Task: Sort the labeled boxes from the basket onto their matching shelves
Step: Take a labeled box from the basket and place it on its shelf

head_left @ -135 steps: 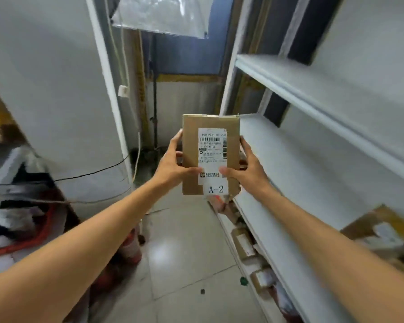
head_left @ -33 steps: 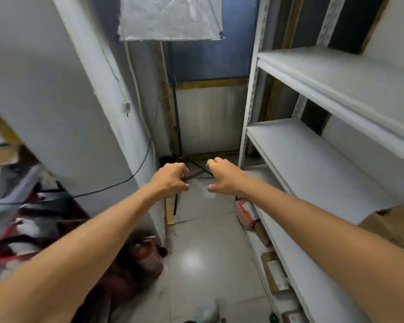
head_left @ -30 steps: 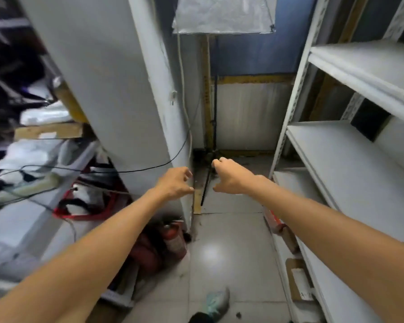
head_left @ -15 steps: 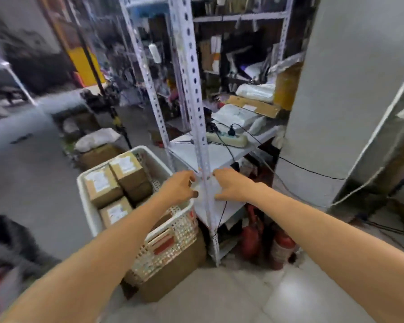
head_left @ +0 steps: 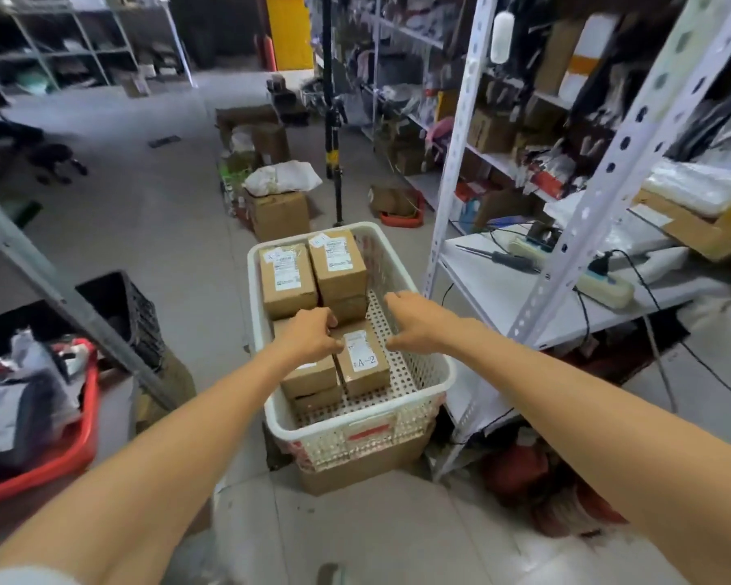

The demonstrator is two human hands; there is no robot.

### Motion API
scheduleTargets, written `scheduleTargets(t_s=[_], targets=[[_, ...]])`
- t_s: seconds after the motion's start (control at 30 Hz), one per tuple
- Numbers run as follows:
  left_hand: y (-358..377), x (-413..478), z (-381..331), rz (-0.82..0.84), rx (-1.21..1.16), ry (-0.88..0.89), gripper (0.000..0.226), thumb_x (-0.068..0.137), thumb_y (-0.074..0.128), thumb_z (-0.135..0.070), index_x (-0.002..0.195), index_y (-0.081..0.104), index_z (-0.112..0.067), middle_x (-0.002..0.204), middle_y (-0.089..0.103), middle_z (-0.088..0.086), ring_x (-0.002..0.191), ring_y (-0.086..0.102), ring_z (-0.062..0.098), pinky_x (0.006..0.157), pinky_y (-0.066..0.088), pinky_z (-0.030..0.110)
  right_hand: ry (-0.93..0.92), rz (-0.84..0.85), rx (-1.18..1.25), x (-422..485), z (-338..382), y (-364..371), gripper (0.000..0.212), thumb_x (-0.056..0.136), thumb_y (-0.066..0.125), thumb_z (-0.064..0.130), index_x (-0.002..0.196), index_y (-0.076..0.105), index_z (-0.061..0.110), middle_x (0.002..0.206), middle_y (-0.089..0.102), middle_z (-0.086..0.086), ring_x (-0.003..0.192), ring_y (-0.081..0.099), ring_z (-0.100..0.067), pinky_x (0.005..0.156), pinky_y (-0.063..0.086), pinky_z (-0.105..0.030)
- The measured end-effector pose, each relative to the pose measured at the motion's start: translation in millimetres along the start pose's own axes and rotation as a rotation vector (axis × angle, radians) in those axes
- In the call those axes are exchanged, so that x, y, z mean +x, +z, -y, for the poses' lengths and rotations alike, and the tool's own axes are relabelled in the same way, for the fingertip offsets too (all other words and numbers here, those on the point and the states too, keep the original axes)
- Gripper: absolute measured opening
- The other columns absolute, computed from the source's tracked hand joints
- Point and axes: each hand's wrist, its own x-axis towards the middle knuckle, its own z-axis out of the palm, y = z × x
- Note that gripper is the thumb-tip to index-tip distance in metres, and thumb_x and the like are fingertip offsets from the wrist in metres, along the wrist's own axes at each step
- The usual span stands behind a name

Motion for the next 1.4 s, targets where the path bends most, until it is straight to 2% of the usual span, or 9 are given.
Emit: scheduleTargets(t_s=[0.1,0.2,0.3,0.53,0.67,0.8,0.93,1.23,1.4], targets=[[5.6,11.9,18.7,0.016,-0.032,-0.040,0.047,0.079,0.072,-0.028,0.120,0.055,-0.013,0.112,0.062,0.006,0.099,0.059,0.020,0.084,0.051,0.035,-0.006,0.064,-0.031,21.8,0.0,4.3,0.036,0.081,0.068,0.029,0.098,0.042,0.012,0.099,0.045,-0.007,0.088,0.049,-0.025,0.076,0.050,-0.041],[9.4,25.5,30.5,0.011,-0.062,-0.061,0.048,0.078,0.072,-0.028,0.119,0.055,-0.012,0.114,0.061,0.006,0.103,0.059,0.021,0.088,0.051,0.040,-0.011,0.097,-0.039,44.6,-4.7,4.0,0.035,0.082,0.067,0.029,0.099,0.041,0.012,0.096,0.042,-0.005,0.087,0.044,-0.024,0.072,0.045,-0.037],[10.7,39.8,39.2,0.036,-0.058,-0.092,0.048,0.077,0.071,-0.028,0.119,0.055,-0.012,0.114,0.062,0.006,0.102,0.059,0.021,0.087,0.051,0.039,-0.023,0.122,-0.022,68.3,-7.7,4.1,0.034,0.082,0.067,0.028,0.097,0.041,0.012,0.093,0.040,-0.002,0.087,0.045,-0.022,0.068,0.039,-0.032],[-2.3,93.1,58.9,0.024,-0.055,-0.192,0.052,0.079,0.070,-0.030,0.126,0.052,-0.014,0.122,0.060,0.005,0.107,0.058,0.020,0.083,0.049,0.031,-0.091,0.175,-0.040,136.5,-18.5,9.0,0.038,0.083,0.067,0.028,0.101,0.038,0.012,0.109,0.049,-0.010,0.090,0.043,-0.022,0.070,0.035,-0.031],[-15.8,126.8,60.9,0.000,-0.027,-0.253,0.052,0.078,0.070,-0.030,0.124,0.051,-0.012,0.118,0.060,0.007,0.103,0.058,0.023,0.088,0.052,0.040,-0.137,0.205,-0.080,181.0,-32.5,10.6,0.047,0.082,0.067,0.027,0.117,0.043,0.007,0.115,0.049,-0.012,0.105,0.047,-0.028,0.076,0.041,-0.033],[-13.8,154.7,64.3,-0.003,-0.038,-0.306,0.050,0.079,0.068,-0.030,0.122,0.049,-0.013,0.115,0.061,0.006,0.098,0.059,0.022,0.085,0.053,0.040,-0.158,0.255,-0.098,221.3,-47.4,17.0,0.054,0.083,0.067,0.027,0.125,0.042,0.006,0.120,0.049,-0.013,0.110,0.047,-0.030,0.084,0.044,-0.036],[-0.6,165.4,79.4,0.063,-0.060,-0.355,0.061,0.081,0.069,-0.031,0.133,0.044,-0.013,0.126,0.057,0.007,0.110,0.056,0.025,0.091,0.050,0.041,-0.152,0.325,-0.107,245.0,-55.2,28.0,0.054,0.084,0.066,0.027,0.126,0.041,0.005,0.122,0.049,-0.015,0.113,0.048,-0.033,0.089,0.046,-0.039],[53.7,174.2,139.1,0.202,-0.126,-0.460,0.065,0.080,0.067,-0.025,0.137,0.038,-0.012,0.135,0.051,0.009,0.117,0.054,0.028,0.092,0.048,0.039,-0.030,0.456,0.070,272.0,-55.3,93.0,0.053,0.085,0.066,0.029,0.124,0.041,0.004,0.121,0.049,-0.015,0.112,0.049,-0.033,0.079,0.040,-0.034],[109.4,205.4,166.3,0.185,-0.221,-0.515,0.084,0.079,0.072,-0.023,0.146,0.022,-0.010,0.145,0.032,0.015,0.127,0.042,0.033,0.102,0.041,0.042,0.095,0.490,0.179,279.7,-64.6,164.8,0.064,0.086,0.064,0.029,0.137,0.036,0.002,0.136,0.045,-0.019,0.123,0.044,-0.033,0.091,0.041,-0.035]])
